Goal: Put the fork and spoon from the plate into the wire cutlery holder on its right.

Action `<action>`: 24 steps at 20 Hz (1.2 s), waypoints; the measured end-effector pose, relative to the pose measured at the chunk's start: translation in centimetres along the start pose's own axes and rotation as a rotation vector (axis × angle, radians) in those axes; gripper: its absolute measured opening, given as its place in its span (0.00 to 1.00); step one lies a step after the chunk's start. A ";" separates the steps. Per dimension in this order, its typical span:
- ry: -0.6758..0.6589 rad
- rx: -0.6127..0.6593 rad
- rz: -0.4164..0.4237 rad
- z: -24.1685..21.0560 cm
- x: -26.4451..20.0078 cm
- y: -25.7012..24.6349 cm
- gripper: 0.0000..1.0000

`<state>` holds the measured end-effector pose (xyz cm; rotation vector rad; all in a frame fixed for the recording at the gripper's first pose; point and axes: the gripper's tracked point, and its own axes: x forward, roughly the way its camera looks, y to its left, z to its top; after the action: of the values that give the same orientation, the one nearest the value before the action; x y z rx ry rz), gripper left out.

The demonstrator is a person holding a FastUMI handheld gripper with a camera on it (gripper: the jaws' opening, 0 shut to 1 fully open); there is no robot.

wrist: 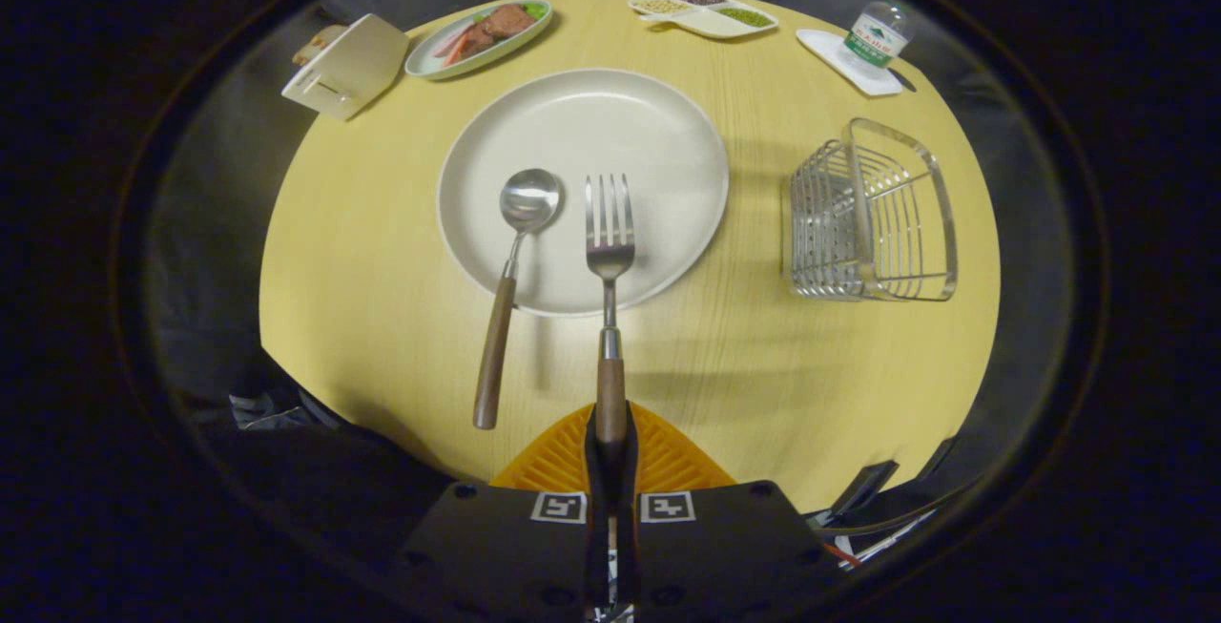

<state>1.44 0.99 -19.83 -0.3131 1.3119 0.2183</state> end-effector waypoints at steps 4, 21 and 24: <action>-0.024 0.021 0.021 0.5 -4.6 -0.9 0.07; 0.232 -0.072 -0.241 0.6 -6.9 -16.0 0.07; 0.267 -0.099 -0.244 1.2 -6.0 -16.3 0.07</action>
<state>6.46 -13.77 -12.10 -0.5983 1.5138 0.0345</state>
